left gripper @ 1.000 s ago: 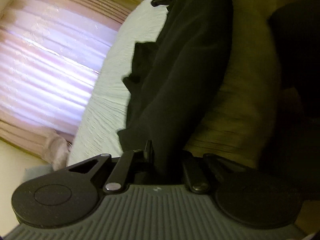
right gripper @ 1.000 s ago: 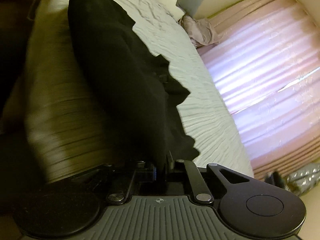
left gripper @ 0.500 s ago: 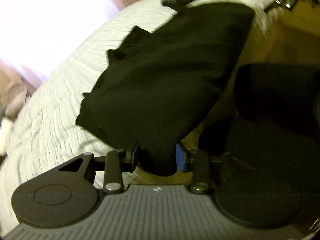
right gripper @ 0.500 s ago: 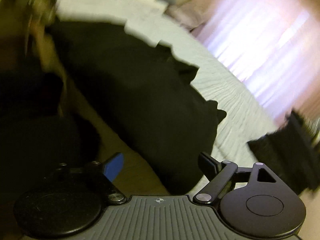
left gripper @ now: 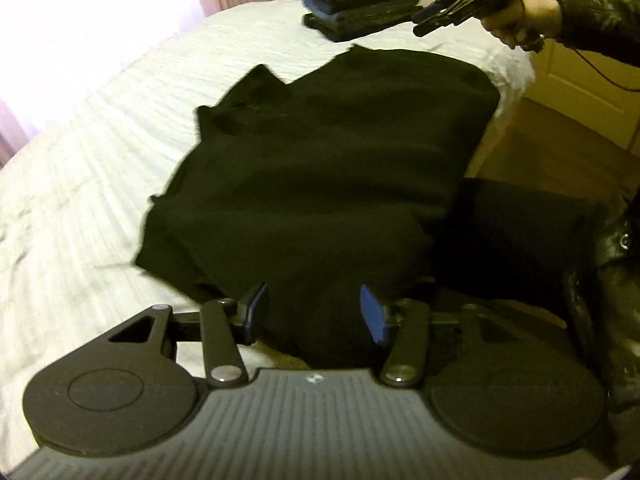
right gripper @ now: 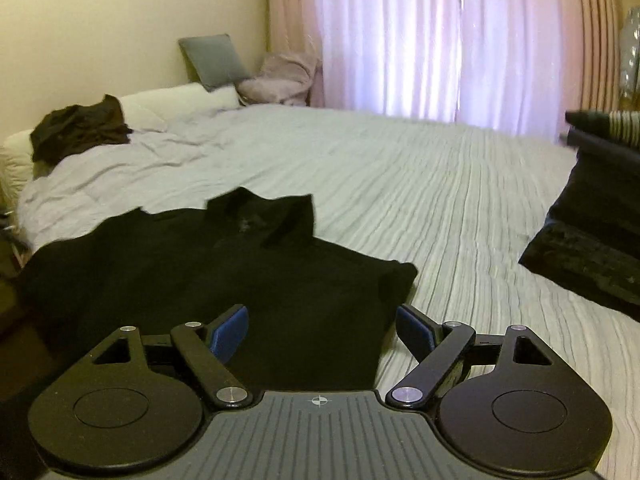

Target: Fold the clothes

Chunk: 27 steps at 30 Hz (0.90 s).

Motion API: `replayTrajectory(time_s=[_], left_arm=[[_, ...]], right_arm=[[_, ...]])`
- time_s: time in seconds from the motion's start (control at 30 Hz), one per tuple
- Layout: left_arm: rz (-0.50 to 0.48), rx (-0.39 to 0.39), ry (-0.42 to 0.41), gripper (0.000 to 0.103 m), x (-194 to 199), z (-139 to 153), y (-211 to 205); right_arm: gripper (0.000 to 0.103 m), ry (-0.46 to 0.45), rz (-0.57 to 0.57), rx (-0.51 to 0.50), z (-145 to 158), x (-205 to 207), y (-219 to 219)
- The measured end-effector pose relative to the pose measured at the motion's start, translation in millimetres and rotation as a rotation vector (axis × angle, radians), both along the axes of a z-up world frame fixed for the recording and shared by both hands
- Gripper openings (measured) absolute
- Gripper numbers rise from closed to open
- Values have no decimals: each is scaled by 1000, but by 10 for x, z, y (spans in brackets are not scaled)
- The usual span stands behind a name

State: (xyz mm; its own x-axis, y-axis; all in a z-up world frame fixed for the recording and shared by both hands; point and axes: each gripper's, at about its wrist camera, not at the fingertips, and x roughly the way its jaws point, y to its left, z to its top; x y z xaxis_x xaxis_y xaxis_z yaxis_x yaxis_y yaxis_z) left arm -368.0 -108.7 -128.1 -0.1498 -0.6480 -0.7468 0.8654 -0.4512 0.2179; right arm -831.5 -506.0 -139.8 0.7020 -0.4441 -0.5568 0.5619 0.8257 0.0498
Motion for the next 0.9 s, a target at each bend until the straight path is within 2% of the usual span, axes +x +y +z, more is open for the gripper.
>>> replayTrajectory(time_s=[0.1,0.2,0.27,0.37,0.5,0.7,0.8,0.83,0.87,0.9], left_arm=[[3,18,13,46,144,131,-88],[115,-34,38,47,345,229,-305],[187,-60,89,57,435,221,-506],[243,-63,177,57,506,70,-872],[281,-22,275,57,540,-200,-1348],[320,54,299,55,497,-527,-1858],[334,106,303,49,511,-652,-1958],[340,114,310,48,517,-679,-1972],[346,120,324,42,528,-700,-1977],[352,124,336,41,534,-716,-1977]], right_arm=[[84,5,8,41,-103,118,-201],[84,2,17,85,-259,231,-387],[84,10,30,113,-331,326,-511],[84,13,39,170,-446,370,-634],[84,0,45,225,-520,323,-700],[84,10,29,249,-545,184,-757],[83,-15,21,278,-561,147,-813],[82,-22,23,287,-571,145,-827],[74,-27,27,300,-579,149,-835],[55,-32,31,313,-587,153,-843]])
